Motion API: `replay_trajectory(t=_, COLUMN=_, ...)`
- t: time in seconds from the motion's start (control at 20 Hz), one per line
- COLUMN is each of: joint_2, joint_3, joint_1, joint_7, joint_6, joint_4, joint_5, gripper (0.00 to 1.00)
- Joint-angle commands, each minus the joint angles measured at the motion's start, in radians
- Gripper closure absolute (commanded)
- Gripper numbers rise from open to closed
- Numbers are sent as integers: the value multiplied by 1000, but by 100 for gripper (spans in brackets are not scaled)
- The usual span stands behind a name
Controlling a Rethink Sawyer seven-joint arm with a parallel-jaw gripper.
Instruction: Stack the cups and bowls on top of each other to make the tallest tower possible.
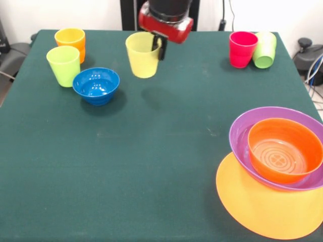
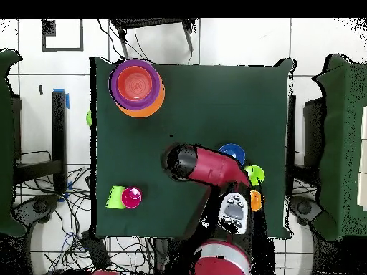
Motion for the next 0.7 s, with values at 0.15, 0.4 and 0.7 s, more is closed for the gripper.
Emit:
replay_trajectory(t=0.15, joint_2=-21, joint_3=-6, joint_1=84, joint_7=190, joint_6=313, joint_4=-348, joint_5=20, gripper=100)
replay_trajectory(t=0.4, joint_2=8, joint_3=-3, joint_1=95, joint_7=191, joint_6=395, joint_4=-494, joint_5=20, gripper=100)
replay_trajectory(t=0.7, joint_2=87, joint_3=22, joint_1=96, joint_7=172, joint_6=485, joint_4=-710, joint_5=28, gripper=100)
